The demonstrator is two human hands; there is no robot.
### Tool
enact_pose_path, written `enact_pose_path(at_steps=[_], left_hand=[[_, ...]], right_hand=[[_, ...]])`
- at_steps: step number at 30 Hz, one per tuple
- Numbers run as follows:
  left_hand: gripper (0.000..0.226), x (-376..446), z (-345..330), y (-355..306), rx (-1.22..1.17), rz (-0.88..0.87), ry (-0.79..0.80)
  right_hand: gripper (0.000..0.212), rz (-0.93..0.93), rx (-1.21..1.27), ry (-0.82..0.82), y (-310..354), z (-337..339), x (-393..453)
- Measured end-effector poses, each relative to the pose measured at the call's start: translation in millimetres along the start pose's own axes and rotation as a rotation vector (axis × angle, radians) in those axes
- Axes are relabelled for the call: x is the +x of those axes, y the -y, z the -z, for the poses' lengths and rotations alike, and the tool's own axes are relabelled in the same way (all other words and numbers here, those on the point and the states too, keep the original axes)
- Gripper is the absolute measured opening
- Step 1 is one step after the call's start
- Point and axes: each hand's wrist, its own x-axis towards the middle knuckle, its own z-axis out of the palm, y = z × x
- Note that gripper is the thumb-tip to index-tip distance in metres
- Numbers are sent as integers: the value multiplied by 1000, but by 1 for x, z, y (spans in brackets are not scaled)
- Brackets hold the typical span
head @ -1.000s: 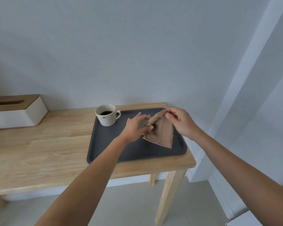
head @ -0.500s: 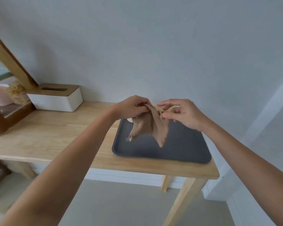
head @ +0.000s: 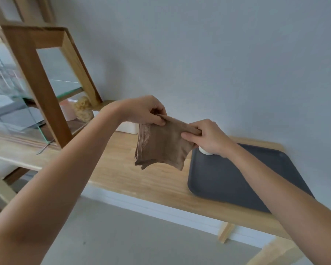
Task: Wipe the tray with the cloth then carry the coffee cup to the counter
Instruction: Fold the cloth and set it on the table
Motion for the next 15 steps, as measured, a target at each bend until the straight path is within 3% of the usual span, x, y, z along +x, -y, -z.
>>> enact_pose_path(at_steps=[2, 4, 7, 9, 12, 15], left_hand=[[11, -8, 11, 26, -59, 26, 133], [6, -7, 13, 49, -120, 40, 212], [6, 5, 4, 76, -148, 55, 205], [9, 15, -2, 91, -184, 70, 97], [18, 26, -10, 103, -273, 44, -190], [23, 22, -32, 106, -224, -19, -332]], right_hand=[[12, -17, 97, 85, 2, 1, 12], [13, -37, 105, 128, 0, -4, 27], [17, -106, 25, 159, -4, -13, 47], [25, -100, -52, 82, -9, -18, 56], [23, -56, -51, -90, -18, -24, 59], [21, -70, -22, -113, -37, -41, 48]])
